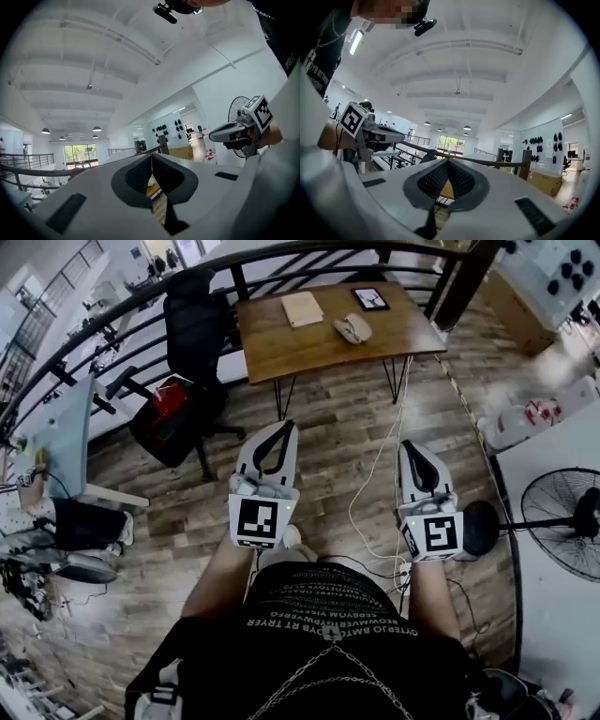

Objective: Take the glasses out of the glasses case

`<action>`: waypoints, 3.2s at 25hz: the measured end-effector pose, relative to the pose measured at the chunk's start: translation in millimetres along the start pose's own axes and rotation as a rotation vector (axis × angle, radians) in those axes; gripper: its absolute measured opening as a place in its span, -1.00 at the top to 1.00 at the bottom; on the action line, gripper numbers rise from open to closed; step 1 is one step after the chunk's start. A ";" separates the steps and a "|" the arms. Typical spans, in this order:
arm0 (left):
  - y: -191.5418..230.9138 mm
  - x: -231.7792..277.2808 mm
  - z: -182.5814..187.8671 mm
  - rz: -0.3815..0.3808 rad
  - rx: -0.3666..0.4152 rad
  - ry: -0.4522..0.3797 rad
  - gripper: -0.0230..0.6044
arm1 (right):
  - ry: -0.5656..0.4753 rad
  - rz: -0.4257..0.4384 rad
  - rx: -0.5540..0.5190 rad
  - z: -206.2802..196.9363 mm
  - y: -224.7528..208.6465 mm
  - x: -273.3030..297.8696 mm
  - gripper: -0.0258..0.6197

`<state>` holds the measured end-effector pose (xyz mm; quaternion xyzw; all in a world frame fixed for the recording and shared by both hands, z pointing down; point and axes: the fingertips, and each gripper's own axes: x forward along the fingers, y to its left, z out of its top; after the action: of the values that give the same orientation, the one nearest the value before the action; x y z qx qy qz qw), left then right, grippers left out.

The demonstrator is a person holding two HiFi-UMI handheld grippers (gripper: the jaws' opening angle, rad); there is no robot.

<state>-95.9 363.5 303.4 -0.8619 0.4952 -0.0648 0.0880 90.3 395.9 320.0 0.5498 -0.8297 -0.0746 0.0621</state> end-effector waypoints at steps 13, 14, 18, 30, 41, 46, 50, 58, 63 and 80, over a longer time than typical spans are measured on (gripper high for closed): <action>53.9 45.4 -19.8 -0.071 -0.006 -0.008 0.83 | 0.028 -0.001 0.010 -1.4 20.1 74.0 0.87; 57.9 48.1 -22.1 -0.078 -0.008 -0.006 0.83 | 0.033 -0.002 0.012 -1.8 21.8 79.6 0.87; 74.2 59.6 -31.0 -0.110 -0.014 0.004 0.83 | 0.046 -0.017 0.014 -1.4 26.0 102.1 0.87; 110.6 77.0 -54.2 -0.151 -0.081 0.004 0.83 | 0.116 -0.030 0.014 -10.5 45.6 134.2 0.55; 117.5 91.3 -62.6 -0.143 -0.069 0.026 0.84 | 0.127 -0.025 0.053 -20.2 33.9 153.6 0.54; 120.9 105.6 -73.9 -0.121 -0.064 0.053 0.83 | 0.114 0.004 0.062 -24.9 24.2 169.0 0.53; 124.5 123.8 -76.3 -0.109 -0.062 0.070 0.83 | 0.139 0.014 0.086 -42.1 8.9 185.4 0.53; 123.0 170.1 -80.6 -0.103 -0.068 0.082 0.83 | 0.130 0.051 0.083 -46.2 -19.9 224.9 0.54; 106.0 201.6 -78.6 -0.126 -0.070 0.083 0.84 | 0.130 0.047 0.091 -48.6 -50.5 231.0 0.54; 71.9 296.3 -57.0 -0.104 -0.040 0.095 0.83 | 0.106 0.085 0.103 -67.8 -143.0 254.7 0.54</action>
<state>-19.3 66.7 350.8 -0.8840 0.4545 -0.1003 0.0437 133.2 102.5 364.5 0.5197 -0.8506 0.0001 0.0806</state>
